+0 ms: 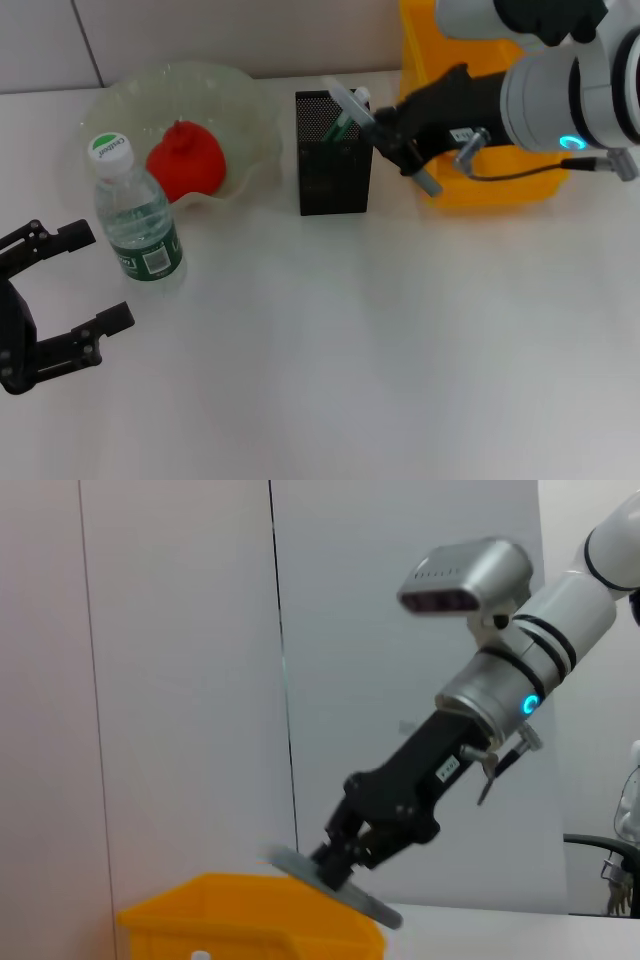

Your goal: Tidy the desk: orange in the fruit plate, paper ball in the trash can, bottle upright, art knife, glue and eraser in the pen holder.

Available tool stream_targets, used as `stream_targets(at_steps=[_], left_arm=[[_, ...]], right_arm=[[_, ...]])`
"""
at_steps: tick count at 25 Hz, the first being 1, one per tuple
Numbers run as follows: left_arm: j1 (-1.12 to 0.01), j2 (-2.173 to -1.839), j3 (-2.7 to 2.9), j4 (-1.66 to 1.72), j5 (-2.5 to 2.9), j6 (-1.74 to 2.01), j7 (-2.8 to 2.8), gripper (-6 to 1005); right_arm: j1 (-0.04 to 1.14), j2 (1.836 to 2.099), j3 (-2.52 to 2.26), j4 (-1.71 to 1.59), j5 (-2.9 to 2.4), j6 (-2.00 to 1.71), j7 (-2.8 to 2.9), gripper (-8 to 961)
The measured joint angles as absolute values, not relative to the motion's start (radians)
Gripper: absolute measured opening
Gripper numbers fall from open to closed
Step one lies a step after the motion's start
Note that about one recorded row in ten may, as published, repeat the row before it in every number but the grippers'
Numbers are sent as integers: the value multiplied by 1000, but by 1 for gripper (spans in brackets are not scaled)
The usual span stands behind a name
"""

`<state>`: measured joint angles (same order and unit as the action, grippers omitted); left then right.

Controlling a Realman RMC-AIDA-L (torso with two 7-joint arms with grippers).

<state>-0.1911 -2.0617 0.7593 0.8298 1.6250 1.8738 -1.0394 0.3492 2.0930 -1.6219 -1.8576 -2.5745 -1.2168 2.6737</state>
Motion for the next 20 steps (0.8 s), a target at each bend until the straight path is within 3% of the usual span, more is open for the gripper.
stream_targets(at_steps=[11,20], left_arm=[[-192,-2061,759,845,1624,1878,-1049,832],[-195,-2062,759,855,1623,1880,-1049,832]], right_arm=[[233,2088,-1626,-1791,-2213,-871,2281,120],[266,2083,-1524,-1571,-1843,-803,1985,119]])
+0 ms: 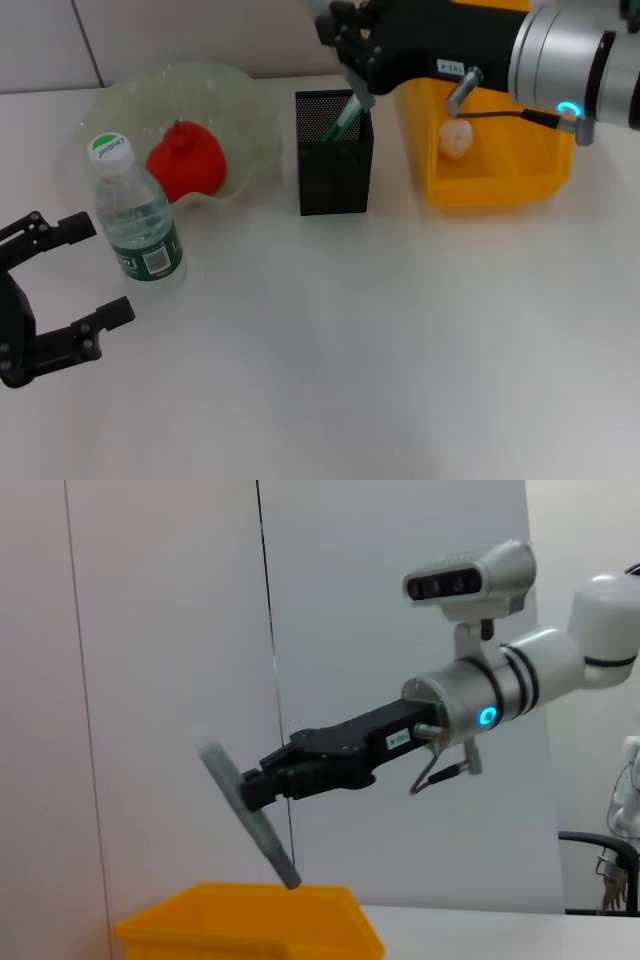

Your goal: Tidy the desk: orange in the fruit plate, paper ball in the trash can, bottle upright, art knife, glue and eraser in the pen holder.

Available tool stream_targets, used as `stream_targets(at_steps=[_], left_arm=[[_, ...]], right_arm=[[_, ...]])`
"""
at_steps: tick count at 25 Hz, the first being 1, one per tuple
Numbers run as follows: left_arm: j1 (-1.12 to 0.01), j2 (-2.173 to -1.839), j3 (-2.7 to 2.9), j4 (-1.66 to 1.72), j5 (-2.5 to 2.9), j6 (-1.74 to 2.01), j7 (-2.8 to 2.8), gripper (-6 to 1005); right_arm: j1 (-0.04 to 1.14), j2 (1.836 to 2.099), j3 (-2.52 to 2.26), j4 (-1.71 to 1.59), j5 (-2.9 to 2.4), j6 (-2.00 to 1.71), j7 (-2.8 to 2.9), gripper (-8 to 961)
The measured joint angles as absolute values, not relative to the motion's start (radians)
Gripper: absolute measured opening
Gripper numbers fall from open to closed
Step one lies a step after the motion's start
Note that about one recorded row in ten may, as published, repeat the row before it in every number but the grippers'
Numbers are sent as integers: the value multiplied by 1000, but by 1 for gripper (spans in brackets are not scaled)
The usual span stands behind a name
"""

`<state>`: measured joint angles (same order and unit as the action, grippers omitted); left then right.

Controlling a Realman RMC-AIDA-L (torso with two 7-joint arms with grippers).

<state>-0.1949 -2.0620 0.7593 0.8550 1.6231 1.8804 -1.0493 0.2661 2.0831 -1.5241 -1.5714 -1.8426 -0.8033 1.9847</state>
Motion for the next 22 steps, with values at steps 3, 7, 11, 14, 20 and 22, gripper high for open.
stream_targets(at_steps=[3,7,11,14,20,22], left_arm=[[-199,-2063,759,856,1623,1878,-1049,832],[-200,-2063,759,856,1623,1877,-1049,831],[-201,-2063,759,856,1623,1880,-1049,831],[-201,-2063,759,856,1623,1880,-1049,831],[-192,-2063,759,852,1623,1881,-1042,831],[-187,-2062,759,851,1623,1881,-1042,832]], right_arm=[[302,2082,-1450,-1441,-1635,-830,1813,119],[336,2082,-1384,-1333,-1502,-883,1707,118],[429,2081,-1250,-1147,-1445,-971,1662,118],[473,2080,-1197,-1068,-1444,-1001,1641,118],[567,2071,-1131,-908,-1450,-1021,1580,118],[588,2068,-1131,-878,-1455,-1016,1576,118]])
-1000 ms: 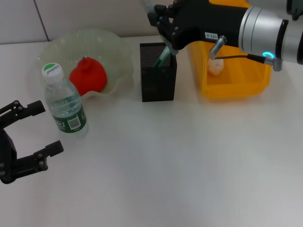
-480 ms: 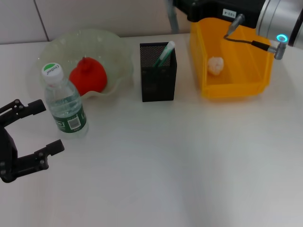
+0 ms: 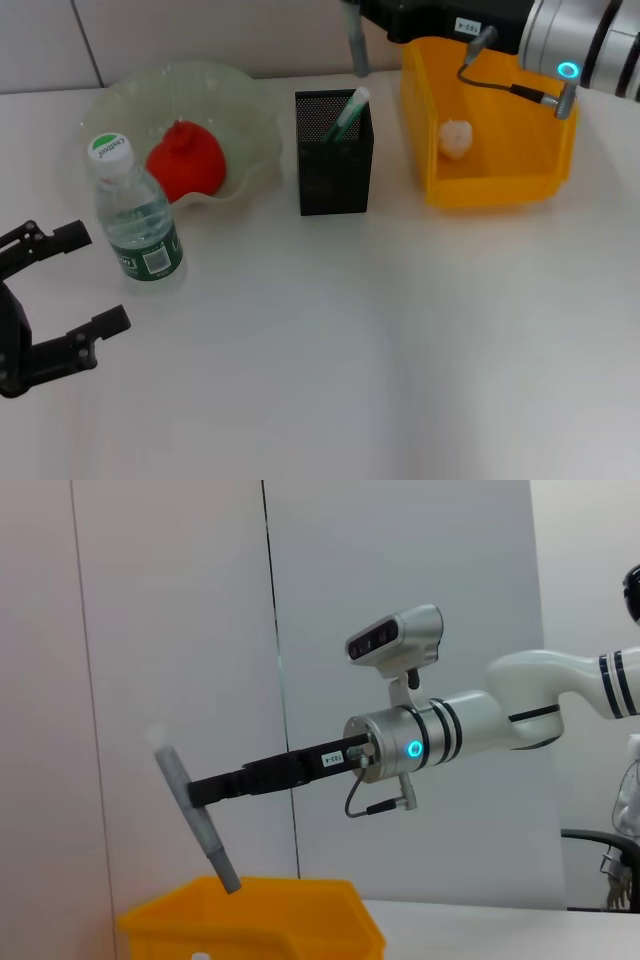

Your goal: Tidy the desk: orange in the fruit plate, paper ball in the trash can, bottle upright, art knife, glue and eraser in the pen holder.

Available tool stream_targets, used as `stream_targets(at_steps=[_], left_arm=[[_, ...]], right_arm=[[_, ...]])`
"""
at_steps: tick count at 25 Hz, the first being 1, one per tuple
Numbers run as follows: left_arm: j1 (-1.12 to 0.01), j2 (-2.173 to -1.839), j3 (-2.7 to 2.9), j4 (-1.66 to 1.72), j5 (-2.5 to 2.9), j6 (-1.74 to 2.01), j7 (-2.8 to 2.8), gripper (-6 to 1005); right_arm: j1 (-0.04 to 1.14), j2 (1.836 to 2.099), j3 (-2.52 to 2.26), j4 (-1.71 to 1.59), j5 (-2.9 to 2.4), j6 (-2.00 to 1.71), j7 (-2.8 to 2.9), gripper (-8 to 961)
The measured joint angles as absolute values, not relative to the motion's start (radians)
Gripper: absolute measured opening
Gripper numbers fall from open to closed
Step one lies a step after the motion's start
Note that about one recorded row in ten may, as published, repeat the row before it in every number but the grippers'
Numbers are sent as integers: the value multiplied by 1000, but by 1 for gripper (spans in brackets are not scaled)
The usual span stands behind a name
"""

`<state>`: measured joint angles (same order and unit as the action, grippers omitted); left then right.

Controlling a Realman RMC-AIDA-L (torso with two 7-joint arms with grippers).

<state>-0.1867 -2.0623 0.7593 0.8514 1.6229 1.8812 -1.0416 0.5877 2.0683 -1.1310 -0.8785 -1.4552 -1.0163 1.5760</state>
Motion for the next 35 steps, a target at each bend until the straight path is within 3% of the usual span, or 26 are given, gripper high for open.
stream_targets(at_steps=[35], left_arm=[[-152,-2065,761,845,1632,1879,-1000,831]], right_arm=[[608,2079,-1155,-781,-1520,-963,1547,120]])
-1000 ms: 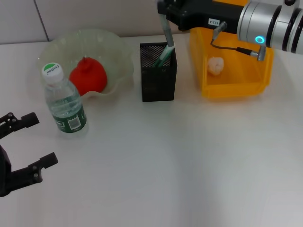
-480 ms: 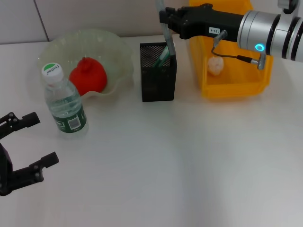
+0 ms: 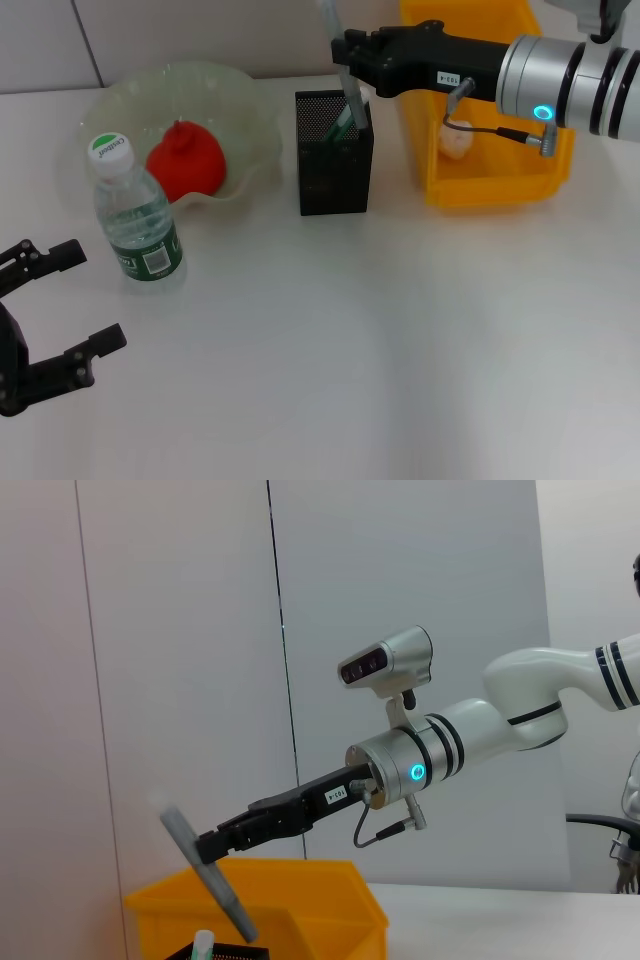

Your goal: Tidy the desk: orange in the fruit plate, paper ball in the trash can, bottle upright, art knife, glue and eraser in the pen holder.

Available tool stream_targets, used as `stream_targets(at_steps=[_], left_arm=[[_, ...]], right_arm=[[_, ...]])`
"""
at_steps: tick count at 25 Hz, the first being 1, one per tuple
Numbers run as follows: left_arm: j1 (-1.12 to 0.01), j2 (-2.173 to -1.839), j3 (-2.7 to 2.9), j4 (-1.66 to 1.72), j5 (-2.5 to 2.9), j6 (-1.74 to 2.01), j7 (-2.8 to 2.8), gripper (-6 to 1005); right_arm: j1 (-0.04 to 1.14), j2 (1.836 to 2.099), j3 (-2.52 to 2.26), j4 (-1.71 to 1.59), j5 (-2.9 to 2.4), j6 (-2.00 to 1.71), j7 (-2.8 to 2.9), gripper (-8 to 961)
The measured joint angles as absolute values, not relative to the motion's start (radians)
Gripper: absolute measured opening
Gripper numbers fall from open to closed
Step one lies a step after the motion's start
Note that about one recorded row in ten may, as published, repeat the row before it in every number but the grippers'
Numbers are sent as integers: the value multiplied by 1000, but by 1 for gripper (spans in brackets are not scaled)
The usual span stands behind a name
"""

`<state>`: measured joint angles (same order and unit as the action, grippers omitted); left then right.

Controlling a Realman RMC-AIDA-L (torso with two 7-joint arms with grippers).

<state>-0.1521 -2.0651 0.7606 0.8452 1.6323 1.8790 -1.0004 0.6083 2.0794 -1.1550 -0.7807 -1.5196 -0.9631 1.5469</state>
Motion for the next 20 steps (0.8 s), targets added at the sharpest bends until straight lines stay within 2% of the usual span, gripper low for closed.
stream_targets(at_steps=[3,9,14,20], left_arm=[[-152,-2065,761,845,1632,1879,-1000,831],[-152,-2063,759,845,1632,1878,-1000,831],[-153,-2060,759,846,1631,1877,-1000,833],[-147,-2032,717,845,1631,1884,-1005,836]], right_arm=[[614,2079,-1157,-778,-1522,-972,1547,121],[616,2079,-1158,-780,-1525,-974,1529,275],[604,2078,-1146,-806,-1516,-1005,1485,509],[563,2074,-1142,-882,-1523,-1098,1438,679]])
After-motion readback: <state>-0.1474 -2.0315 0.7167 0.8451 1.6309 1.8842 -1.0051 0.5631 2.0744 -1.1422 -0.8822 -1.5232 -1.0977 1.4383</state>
